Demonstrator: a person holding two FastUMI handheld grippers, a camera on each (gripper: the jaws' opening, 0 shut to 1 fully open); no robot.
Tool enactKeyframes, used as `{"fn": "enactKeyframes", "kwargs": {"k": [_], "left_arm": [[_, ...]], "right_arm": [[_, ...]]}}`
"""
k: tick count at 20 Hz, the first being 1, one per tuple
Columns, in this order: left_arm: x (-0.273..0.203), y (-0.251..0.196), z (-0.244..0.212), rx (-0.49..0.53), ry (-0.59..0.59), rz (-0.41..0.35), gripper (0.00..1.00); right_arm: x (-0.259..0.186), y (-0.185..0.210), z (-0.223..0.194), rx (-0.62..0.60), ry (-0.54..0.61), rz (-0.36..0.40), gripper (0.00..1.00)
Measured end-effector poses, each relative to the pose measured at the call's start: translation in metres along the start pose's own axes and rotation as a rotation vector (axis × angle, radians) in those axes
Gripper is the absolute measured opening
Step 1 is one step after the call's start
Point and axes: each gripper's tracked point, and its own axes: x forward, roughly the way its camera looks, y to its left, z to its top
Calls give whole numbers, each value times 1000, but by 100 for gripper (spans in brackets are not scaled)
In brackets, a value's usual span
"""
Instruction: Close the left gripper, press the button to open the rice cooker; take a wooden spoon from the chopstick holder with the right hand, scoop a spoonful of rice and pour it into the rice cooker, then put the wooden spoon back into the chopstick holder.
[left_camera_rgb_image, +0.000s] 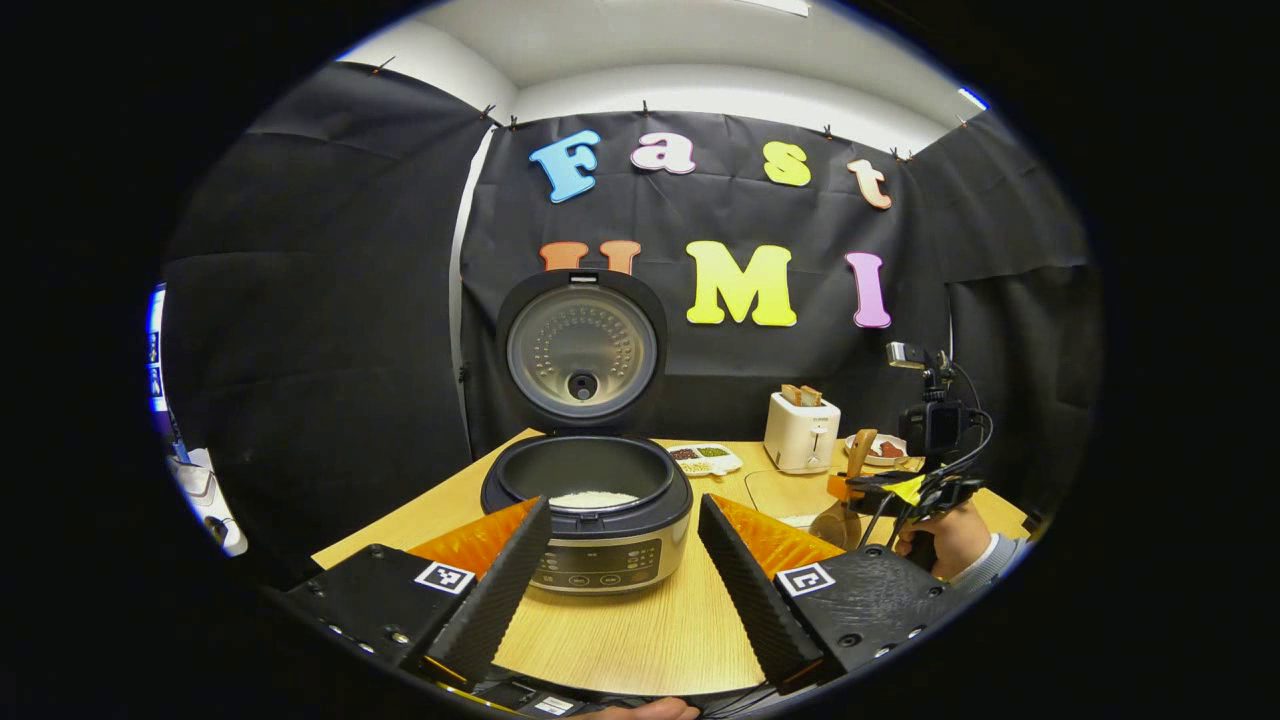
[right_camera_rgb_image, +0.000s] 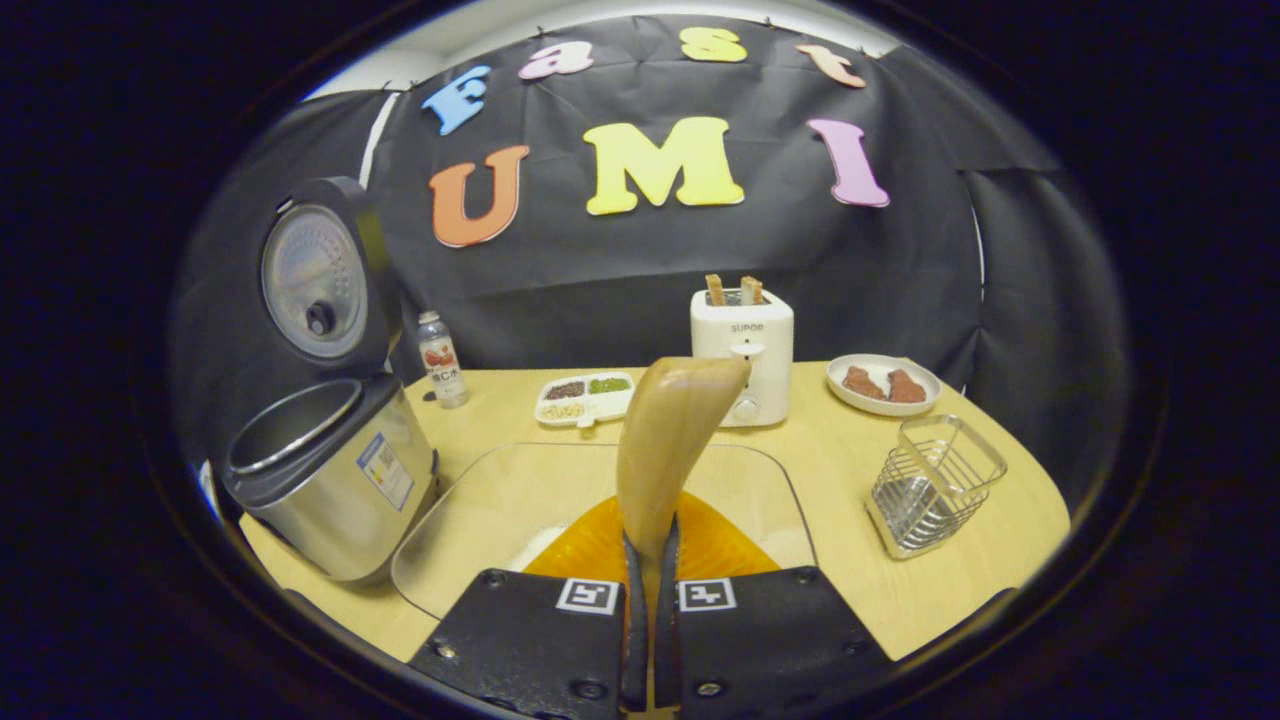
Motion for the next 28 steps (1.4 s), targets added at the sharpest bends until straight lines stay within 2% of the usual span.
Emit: {"fn": "enactKeyframes", "kwargs": {"k": [3, 5, 9, 12, 14, 17, 22, 28], "left_arm": [[1, 0, -2, -8, 3, 0, 95], [3, 0, -2, -6, 5, 0, 94], [4, 0, -2, -2, 3, -3, 95], [6, 0, -5, -12, 10, -5, 95], [7, 1, -8, -20, 22, -2, 94], [7, 0, -10, -31, 42, 8, 95], [0, -6, 2, 5, 17, 10, 94], [-2, -19, 12, 77, -15, 21, 95]], "right_arm": [[10, 11, -2, 130, 11, -5, 8], [15, 26, -4, 176, 26, 25, 8], [21, 56, -11, 226, 98, 152, 8], [24, 57, -13, 331, 139, 224, 8], [22, 63, -6, 360, 149, 279, 8], [21, 57, -2, 421, 144, 284, 8], [9, 20, 12, 703, 115, 311, 8], [-15, -13, 30, 960, 27, 337, 8]]}}
